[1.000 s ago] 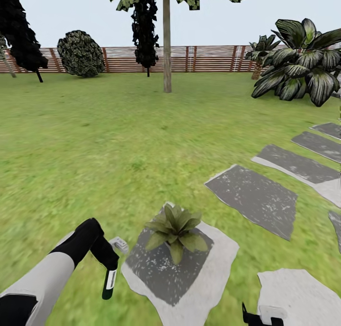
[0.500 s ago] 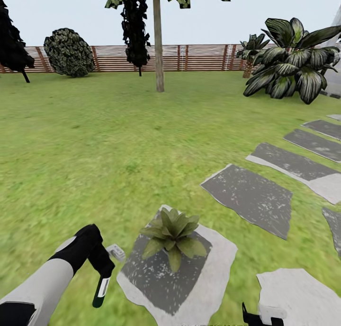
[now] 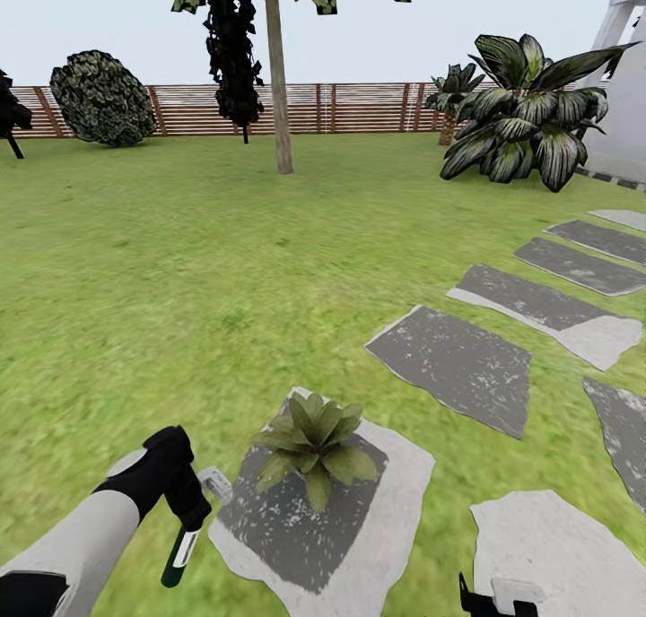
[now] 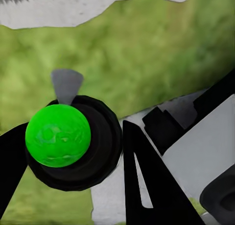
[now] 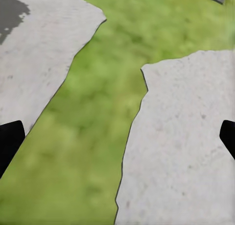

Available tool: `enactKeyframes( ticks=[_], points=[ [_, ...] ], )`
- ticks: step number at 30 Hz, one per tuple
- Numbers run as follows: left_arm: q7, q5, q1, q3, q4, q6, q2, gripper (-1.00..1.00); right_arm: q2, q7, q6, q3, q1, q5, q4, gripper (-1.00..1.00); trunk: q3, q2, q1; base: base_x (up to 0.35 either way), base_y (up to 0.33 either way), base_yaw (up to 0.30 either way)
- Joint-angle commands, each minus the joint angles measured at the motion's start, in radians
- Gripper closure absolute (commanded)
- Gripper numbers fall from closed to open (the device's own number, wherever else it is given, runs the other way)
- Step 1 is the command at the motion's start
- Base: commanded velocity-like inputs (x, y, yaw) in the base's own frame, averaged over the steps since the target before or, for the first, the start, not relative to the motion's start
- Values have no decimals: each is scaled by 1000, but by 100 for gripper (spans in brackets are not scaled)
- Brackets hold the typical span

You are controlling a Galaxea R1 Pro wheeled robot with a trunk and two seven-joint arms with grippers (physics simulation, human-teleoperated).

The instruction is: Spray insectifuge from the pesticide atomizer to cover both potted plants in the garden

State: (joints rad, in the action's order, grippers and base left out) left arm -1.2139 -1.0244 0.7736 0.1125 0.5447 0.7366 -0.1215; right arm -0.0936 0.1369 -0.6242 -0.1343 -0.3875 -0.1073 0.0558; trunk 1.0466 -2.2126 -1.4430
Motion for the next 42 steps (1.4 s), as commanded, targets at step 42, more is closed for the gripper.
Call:
enactKeyframes(
  ticks=[42],
  points=[
    [0,-9,-51,9,20,0,3,100,1,6,-2,-7,-1,-11,-2,-100,1,0,0,120,30,0]
  ],
)
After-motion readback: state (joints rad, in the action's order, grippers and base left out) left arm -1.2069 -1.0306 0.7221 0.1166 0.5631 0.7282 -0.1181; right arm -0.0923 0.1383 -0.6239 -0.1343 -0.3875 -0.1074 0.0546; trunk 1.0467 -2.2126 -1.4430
